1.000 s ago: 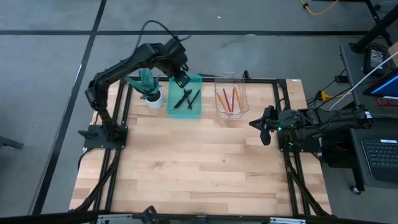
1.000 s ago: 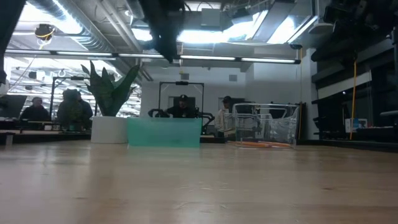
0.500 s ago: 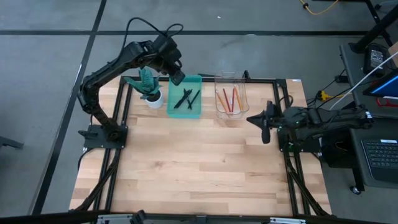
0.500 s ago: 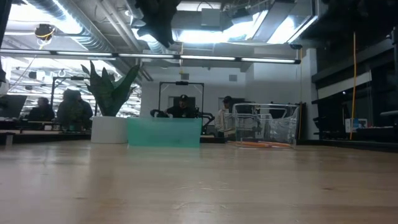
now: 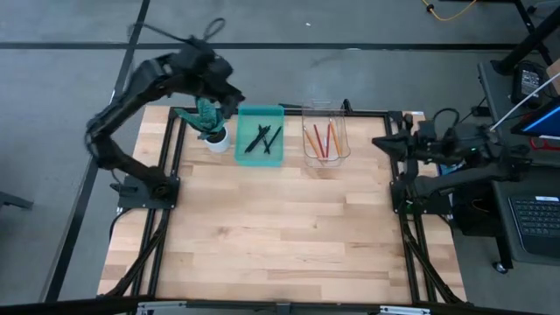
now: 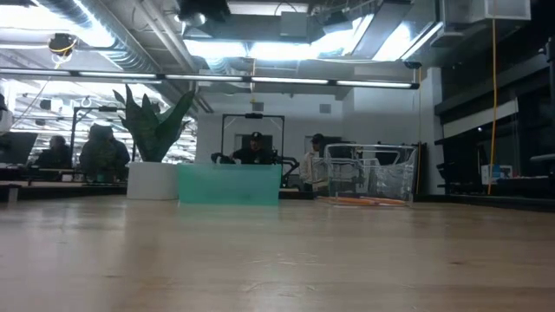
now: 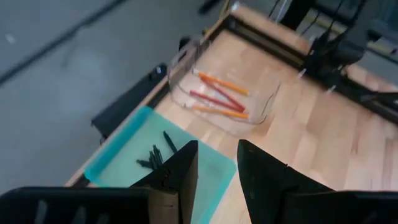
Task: Sort pens & pencils
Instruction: Return to Home Position
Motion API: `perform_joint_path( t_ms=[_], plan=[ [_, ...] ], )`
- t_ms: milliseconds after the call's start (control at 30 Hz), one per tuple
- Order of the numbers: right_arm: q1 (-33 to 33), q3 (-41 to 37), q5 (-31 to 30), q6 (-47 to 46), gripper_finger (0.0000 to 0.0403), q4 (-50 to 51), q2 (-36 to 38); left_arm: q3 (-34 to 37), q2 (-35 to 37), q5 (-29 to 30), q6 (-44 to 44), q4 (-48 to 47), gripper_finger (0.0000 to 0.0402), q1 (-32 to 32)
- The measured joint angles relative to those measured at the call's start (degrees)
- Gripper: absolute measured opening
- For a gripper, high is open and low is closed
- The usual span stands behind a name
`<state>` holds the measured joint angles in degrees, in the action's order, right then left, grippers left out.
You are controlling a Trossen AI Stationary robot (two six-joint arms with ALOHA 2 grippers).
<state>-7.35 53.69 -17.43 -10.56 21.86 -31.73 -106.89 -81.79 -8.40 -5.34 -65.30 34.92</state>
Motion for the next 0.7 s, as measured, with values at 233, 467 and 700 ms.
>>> perform_joint_path(
  t_ms=[233, 467, 700],
  plan=[
    [0.0, 2.8, 2.7, 3.4, 0.0021, 0.4, 0.0, 0.0, 9.5, 0.4, 1.0, 0.4, 0.0107, -0.3],
    [0.0, 2.8, 3.2, 2.4, 0.0021, 2.5, 0.4, 8.4, 20.9, 3.5, -0.2, 2.7, 0.0107, -1.8],
    [0.0, 2.8, 3.1, 1.9, 0.0021, 3.2, 0.4, 31.4, 36.0, 5.6, -2.9, 18.8, 0.0107, -1.9]
  ],
)
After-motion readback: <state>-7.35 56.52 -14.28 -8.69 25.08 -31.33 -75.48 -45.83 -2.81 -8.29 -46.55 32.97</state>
